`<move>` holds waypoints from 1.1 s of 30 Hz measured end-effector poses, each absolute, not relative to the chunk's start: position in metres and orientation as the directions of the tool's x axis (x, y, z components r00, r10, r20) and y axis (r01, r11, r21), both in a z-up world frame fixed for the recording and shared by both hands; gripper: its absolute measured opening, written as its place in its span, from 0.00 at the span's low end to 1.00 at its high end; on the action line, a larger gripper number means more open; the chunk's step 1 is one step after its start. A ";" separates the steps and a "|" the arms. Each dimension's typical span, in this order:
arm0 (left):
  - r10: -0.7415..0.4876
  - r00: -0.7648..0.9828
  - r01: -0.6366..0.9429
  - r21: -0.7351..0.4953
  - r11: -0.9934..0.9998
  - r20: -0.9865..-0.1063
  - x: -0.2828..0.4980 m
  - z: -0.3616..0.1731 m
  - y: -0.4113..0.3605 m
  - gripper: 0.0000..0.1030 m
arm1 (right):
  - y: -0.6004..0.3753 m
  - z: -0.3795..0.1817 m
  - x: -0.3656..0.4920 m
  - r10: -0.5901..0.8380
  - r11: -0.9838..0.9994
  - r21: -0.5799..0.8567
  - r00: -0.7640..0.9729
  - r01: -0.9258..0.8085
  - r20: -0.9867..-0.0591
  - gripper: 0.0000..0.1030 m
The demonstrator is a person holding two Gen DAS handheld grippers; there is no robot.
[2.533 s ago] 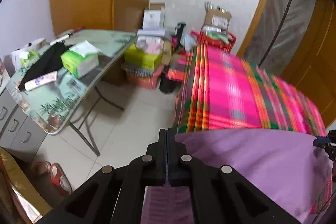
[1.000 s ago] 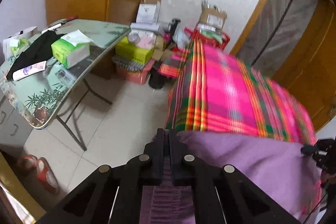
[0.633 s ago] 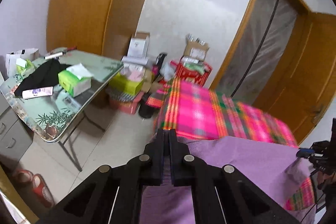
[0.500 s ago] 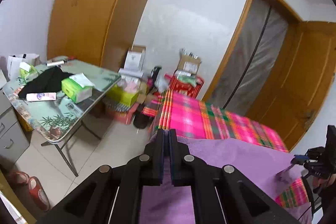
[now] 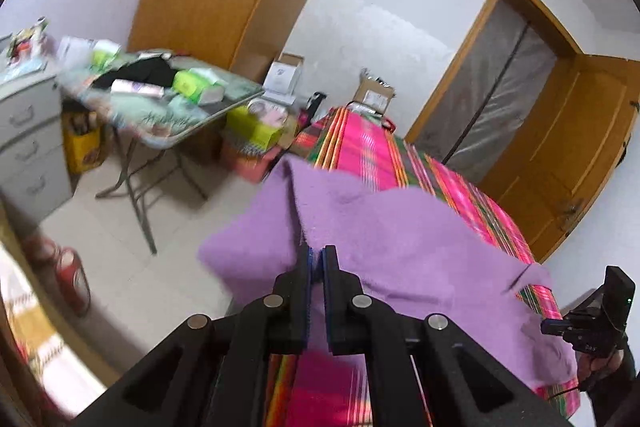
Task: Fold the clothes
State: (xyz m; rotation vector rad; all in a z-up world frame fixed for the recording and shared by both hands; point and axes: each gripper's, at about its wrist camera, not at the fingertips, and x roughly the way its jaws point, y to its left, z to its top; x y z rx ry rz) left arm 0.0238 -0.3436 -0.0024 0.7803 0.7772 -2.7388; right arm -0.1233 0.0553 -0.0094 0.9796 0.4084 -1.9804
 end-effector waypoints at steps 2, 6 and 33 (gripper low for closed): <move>-0.030 -0.843 0.321 -0.458 -0.829 -0.537 0.030 -0.001 -0.341 0.05 | 0.063 -0.009 -0.125 -0.566 -0.612 0.110 -0.336 0.783 -0.753 0.15; 0.007 -0.844 0.333 -0.533 -0.778 -0.537 0.025 0.001 -0.337 0.13 | 0.080 -0.007 -0.150 -0.610 -0.701 0.279 -0.350 0.656 -0.711 0.39; 0.039 -0.799 0.535 -0.738 -0.411 -0.601 -0.005 -0.035 -0.326 0.28 | 0.111 -0.047 -0.259 -0.624 -0.766 0.640 -0.311 0.064 -0.717 0.47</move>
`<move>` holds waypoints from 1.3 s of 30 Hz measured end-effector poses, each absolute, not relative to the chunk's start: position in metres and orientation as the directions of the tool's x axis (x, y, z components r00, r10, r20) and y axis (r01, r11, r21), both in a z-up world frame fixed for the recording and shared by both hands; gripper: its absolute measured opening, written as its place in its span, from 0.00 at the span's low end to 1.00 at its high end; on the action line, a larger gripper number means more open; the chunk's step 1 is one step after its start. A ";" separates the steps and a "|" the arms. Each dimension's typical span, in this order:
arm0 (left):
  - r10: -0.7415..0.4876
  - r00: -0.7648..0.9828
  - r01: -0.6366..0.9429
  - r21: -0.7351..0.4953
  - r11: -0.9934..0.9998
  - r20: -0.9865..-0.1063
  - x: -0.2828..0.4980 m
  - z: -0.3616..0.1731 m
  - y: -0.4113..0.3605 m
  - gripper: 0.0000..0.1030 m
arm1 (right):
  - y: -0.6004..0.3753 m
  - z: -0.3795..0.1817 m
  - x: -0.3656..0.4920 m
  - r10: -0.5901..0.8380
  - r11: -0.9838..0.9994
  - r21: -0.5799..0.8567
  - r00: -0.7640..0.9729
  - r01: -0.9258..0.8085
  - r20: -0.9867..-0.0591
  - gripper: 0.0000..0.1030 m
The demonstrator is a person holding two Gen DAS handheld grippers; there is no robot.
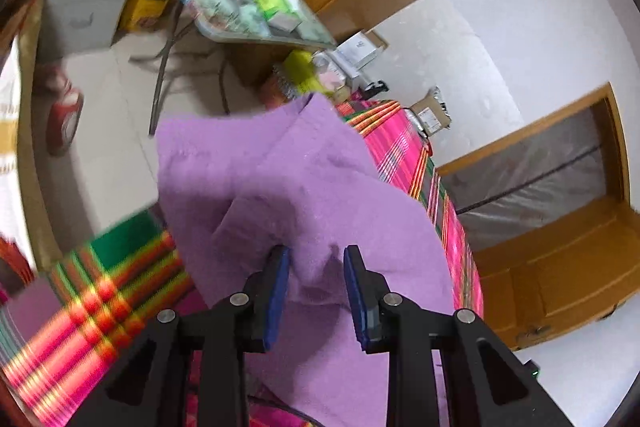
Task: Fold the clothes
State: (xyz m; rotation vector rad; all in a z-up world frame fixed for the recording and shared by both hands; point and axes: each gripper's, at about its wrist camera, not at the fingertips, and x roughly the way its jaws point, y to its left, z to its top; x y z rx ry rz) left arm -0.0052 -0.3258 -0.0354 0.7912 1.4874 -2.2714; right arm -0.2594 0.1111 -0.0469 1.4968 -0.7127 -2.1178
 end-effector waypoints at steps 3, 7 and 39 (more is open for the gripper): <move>0.045 -0.799 0.540 -0.748 -0.385 -0.600 -0.005 -0.036 -0.327 0.28 | 0.108 -0.048 -0.261 -0.624 -0.767 0.638 -0.310 0.067 -0.718 0.47; 0.074 -0.776 0.573 -0.749 -0.331 -0.626 -0.013 -0.042 -0.337 0.28 | 0.104 -0.046 -0.262 -0.593 -0.795 0.601 -0.313 0.082 -0.742 0.38; 0.061 -0.817 0.464 -0.717 -0.521 -0.573 -0.024 0.004 -0.343 0.03 | 0.141 0.001 -0.254 -0.504 -0.864 0.460 -0.383 0.206 -0.775 0.34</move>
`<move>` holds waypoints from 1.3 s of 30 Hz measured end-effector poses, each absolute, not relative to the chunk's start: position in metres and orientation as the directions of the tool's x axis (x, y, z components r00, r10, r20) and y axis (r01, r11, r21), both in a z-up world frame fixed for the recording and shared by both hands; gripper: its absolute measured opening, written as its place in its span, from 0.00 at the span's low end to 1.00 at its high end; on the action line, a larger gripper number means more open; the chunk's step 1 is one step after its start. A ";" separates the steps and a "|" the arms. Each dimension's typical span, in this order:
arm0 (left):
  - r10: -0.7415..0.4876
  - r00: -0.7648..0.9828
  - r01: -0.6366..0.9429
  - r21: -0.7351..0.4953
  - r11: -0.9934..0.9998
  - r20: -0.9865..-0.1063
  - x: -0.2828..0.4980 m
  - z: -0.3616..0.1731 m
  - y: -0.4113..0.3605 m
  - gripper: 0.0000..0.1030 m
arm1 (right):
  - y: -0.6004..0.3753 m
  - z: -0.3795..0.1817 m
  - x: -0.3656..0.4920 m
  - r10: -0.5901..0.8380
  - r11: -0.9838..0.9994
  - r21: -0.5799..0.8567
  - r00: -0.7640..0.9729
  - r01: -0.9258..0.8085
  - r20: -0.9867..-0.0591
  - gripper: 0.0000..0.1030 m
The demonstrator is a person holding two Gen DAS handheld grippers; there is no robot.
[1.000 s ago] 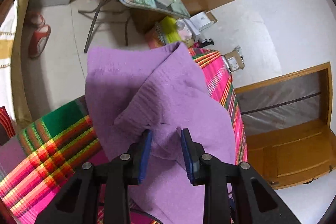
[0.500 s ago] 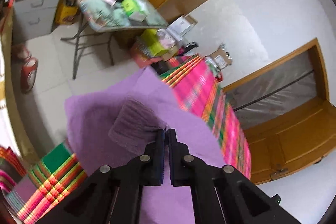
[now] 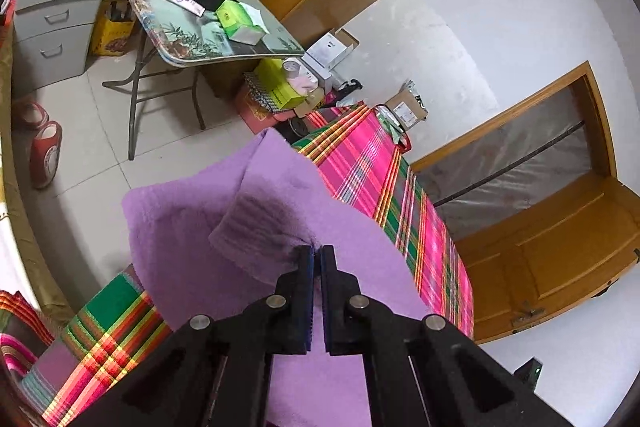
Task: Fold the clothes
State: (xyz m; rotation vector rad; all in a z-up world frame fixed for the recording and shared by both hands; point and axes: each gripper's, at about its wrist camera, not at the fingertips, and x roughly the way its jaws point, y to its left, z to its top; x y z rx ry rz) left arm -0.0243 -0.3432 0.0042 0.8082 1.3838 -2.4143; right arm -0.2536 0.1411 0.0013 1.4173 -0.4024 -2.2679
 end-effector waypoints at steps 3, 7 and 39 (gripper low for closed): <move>0.071 -0.812 0.464 -0.716 -0.522 -0.579 -0.024 0.001 -0.345 0.03 | 0.094 0.032 -0.238 -0.441 -0.806 0.105 -0.472 0.583 -0.764 0.34; 0.078 -0.811 0.459 -0.713 -0.530 -0.580 -0.024 0.000 -0.346 0.03 | 0.056 0.013 -0.213 -0.386 -0.468 -0.260 -0.460 0.845 -0.800 0.32; 0.067 -0.827 0.409 -0.679 -0.610 -0.558 -0.041 0.025 -0.351 0.03 | 0.056 0.034 -0.220 -0.366 -0.272 -0.268 -0.357 0.924 -0.859 0.04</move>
